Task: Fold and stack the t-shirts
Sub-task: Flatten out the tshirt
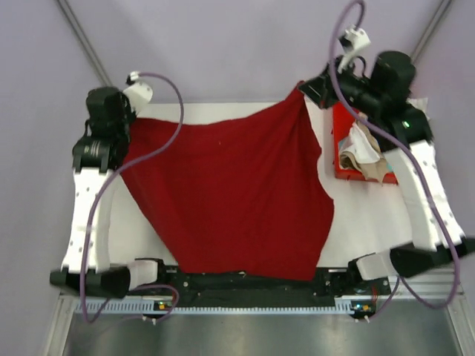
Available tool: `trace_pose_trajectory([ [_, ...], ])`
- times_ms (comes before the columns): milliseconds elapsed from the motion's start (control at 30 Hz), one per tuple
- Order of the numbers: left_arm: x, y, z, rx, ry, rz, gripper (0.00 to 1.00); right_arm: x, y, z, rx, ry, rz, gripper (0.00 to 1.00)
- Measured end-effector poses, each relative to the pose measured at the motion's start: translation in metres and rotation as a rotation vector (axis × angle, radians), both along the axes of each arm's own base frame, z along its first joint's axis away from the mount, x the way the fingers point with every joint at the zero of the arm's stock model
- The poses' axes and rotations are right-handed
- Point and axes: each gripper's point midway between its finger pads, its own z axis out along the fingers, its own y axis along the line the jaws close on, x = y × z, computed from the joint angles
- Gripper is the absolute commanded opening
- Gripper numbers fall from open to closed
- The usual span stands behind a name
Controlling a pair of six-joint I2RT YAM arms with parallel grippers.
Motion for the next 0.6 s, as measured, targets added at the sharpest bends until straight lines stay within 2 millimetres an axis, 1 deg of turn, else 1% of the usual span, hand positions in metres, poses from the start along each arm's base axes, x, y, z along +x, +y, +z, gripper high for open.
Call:
trace_pose_trajectory([
  [33, 0.017, 0.004, -0.003, -0.002, 0.014, 0.013, 0.00, 0.043, 0.009, -0.014, -0.019, 0.047, -0.032, 0.00],
  [67, 0.040, 0.007, -0.008, -0.007, 0.032, 0.024, 0.00, 0.049, 0.009, -0.016, -0.020, 0.050, -0.038, 0.00],
  [100, 0.064, 0.010, -0.011, -0.015, 0.042, 0.034, 0.00, 0.075, 0.012, -0.028, -0.033, 0.089, -0.061, 0.00],
  [133, 0.087, 0.012, -0.012, -0.024, 0.041, 0.040, 0.00, 0.098, 0.015, -0.031, -0.034, 0.103, -0.076, 0.00],
  [167, 0.107, 0.013, -0.011, -0.033, 0.030, 0.044, 0.00, 0.122, 0.017, -0.032, -0.025, 0.108, -0.094, 0.00],
  [200, 0.124, 0.015, -0.008, -0.041, 0.015, 0.050, 0.00, 0.142, 0.017, -0.030, -0.012, 0.105, -0.110, 0.00],
  [233, 0.137, 0.017, -0.003, -0.050, -0.004, 0.050, 0.00, 0.155, 0.015, -0.027, 0.003, 0.101, -0.122, 0.00],
  [267, 0.144, 0.017, 0.004, -0.056, -0.025, 0.047, 0.00, 0.169, 0.011, -0.022, 0.023, 0.092, -0.140, 0.00],
  [300, 0.150, 0.018, 0.014, -0.062, -0.054, 0.044, 0.00, 0.179, 0.004, -0.016, 0.042, 0.084, -0.157, 0.00],
  [333, 0.152, 0.019, 0.028, -0.066, -0.093, 0.042, 0.00, 0.183, -0.003, -0.009, 0.060, 0.073, -0.173, 0.00],
  [400, 0.149, 0.019, 0.054, -0.069, -0.163, 0.034, 0.00, 0.181, -0.014, 0.008, 0.082, 0.036, -0.183, 0.00],
  [467, 0.139, 0.017, 0.082, -0.073, -0.242, 0.017, 0.00, 0.170, -0.019, 0.030, 0.097, -0.025, -0.172, 0.00],
  [500, 0.133, 0.015, 0.091, -0.077, -0.266, 0.003, 0.00, 0.159, -0.019, 0.040, 0.097, -0.063, -0.148, 0.00],
  [533, 0.129, 0.012, 0.094, -0.083, -0.281, -0.010, 0.00, 0.145, -0.018, 0.046, 0.092, -0.089, -0.119, 0.00],
  [567, 0.120, 0.008, 0.093, -0.092, -0.286, -0.035, 0.00, 0.129, -0.015, 0.049, 0.080, -0.110, -0.081, 0.00],
  [600, 0.112, 0.005, 0.087, -0.099, -0.279, -0.055, 0.00, 0.113, -0.013, 0.049, 0.060, -0.135, -0.041, 0.00],
])
